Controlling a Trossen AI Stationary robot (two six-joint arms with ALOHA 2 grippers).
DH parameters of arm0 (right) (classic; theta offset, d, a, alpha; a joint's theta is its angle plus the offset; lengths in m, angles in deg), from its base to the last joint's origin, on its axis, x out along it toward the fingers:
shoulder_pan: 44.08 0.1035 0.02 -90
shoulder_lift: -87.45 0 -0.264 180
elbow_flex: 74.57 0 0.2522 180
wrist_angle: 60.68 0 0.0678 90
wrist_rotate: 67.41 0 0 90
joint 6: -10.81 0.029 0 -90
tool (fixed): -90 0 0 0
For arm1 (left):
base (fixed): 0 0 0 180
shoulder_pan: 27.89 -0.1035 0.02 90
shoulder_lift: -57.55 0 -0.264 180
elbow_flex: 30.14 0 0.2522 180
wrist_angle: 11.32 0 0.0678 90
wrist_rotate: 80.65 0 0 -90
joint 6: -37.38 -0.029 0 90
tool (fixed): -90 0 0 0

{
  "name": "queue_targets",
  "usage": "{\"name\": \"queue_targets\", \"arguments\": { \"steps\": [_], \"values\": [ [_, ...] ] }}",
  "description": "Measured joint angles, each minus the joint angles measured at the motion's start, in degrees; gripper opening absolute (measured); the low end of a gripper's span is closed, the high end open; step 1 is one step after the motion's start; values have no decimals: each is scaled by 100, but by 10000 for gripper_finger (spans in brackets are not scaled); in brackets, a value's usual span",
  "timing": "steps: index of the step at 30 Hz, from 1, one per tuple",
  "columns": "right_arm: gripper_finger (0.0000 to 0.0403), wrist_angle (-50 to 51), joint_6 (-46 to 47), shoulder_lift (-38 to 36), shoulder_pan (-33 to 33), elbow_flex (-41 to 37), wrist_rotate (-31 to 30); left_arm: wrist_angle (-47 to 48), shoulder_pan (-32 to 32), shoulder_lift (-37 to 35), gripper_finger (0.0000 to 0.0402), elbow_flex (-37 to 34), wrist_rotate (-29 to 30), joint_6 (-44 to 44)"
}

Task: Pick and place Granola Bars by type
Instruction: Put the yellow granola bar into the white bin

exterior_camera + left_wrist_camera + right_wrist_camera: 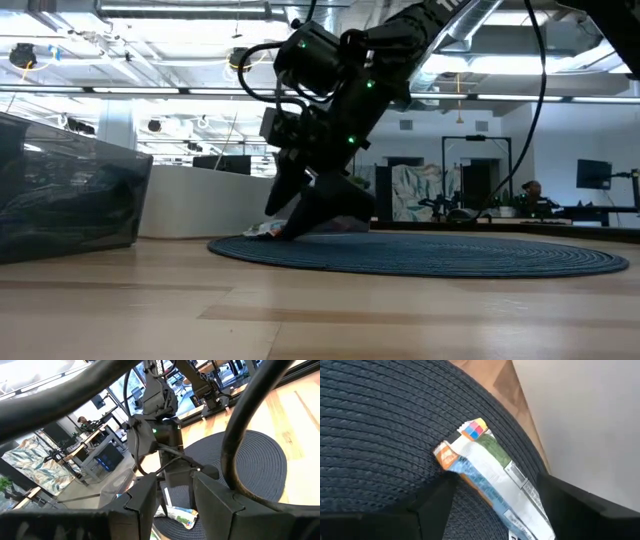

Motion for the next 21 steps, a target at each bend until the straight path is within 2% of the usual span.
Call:
{"name": "queue_targets", "arguments": {
  "steps": [4, 7, 16, 21],
  "values": [
    [272, 152, 157, -1, -35, 70, 19, 2, 0, 0, 126, 0, -12, 20],
    [250, 177, 192, 6, -35, 68, 21, 2, 0, 0, 125, 0, -20, 38],
    [123, 226, 190, 20, -37, 70, -3, 2, 0, 0, 126, 0, -42, 37],
    [74, 185, 234, 20, -35, 70, -23, 2, 0, 0, 126, 0, -51, 39]
  ]
}}
